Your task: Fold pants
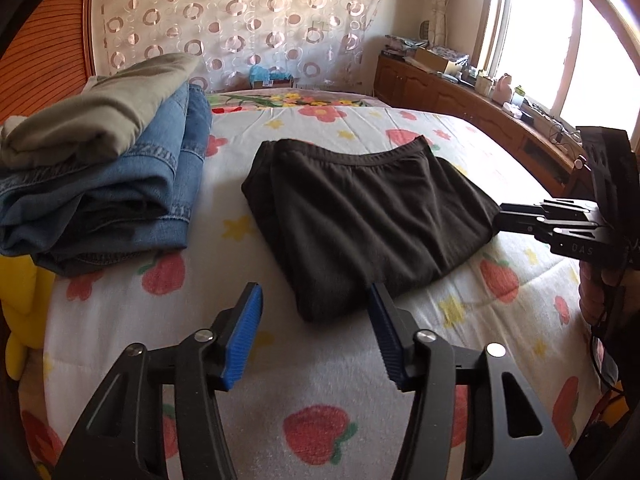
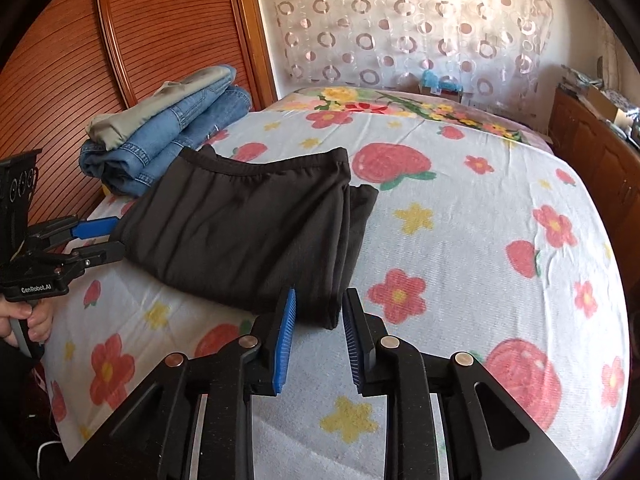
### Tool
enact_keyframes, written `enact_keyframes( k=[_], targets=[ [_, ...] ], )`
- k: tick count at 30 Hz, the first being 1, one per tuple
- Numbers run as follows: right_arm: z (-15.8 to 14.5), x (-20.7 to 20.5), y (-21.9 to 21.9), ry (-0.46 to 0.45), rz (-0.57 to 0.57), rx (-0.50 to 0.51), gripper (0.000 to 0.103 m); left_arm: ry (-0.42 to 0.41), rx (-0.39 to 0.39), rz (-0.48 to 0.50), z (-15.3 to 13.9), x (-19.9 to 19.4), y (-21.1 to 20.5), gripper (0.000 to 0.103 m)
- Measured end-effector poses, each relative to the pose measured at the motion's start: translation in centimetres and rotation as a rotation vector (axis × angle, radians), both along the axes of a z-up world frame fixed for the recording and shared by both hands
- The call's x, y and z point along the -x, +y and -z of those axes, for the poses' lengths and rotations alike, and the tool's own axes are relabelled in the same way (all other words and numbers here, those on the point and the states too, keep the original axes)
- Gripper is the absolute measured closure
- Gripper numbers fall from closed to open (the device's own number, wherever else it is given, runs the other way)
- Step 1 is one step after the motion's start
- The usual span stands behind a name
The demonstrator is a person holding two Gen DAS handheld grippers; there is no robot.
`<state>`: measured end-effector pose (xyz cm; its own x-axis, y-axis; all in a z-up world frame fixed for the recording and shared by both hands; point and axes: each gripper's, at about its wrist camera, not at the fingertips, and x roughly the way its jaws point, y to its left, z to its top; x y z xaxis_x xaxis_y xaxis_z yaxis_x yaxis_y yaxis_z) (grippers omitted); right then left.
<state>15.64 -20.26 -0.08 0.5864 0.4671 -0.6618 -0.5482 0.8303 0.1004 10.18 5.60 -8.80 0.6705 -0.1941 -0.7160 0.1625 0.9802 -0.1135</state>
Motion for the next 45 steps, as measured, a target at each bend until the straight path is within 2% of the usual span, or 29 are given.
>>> enact_keyframes(
  k=[4, 5, 9, 11, 16, 25, 30, 34, 45],
  targets=[
    [0.5, -0.3, 0.2, 0.006, -0.004, 0.000, 0.078, 0.001, 0.004, 0.016, 0.2, 0.0, 0.0, 0.060],
    [0.6, -0.3, 0.3, 0.006, -0.004, 0.001, 0.078, -0.003, 0.006, 0.022, 0.2, 0.0, -0.1, 0.066],
    [0.7, -0.4, 0.3, 0.012, -0.009, -0.004, 0.078, -0.011, 0.002, 0.043, 0.2, 0.0, -0.5, 0.079],
    [0.7, -0.4, 0.4, 0.010, -0.020, -0.002, 0.089, -0.017, -0.001, 0.039, 0.1, 0.0, -0.5, 0.082],
    [0.2, 0.4, 0.2, -0.024, -0.029, -0.004, 0.096, -0.038, 0.007, 0.030, -0.7, 0.1, -0.2, 0.092],
    [-2.1, 5.4, -2.4, -0.072, -0.027, -0.049, 0.097, -0.115, 0.043, 0.076, -3.8, 4.3, -1.1, 0.093],
    [-1.3, 8.4, -3.9, -0.045, -0.021, -0.058, 0.099, -0.058, 0.030, 0.081, -1.6, 5.4, -1.3, 0.094],
    [0.3, 10.7, -3.9, -0.016, -0.019, -0.041, 0.099, -0.028, 0.060, 0.068, -0.5, 6.4, -0.4, 0.094],
    [0.7, 10.9, -6.5, 0.034, 0.060, -0.096, 0.102, -0.021, 0.028, 0.065, -0.5, 7.1, -1.2, 0.094]
  ],
)
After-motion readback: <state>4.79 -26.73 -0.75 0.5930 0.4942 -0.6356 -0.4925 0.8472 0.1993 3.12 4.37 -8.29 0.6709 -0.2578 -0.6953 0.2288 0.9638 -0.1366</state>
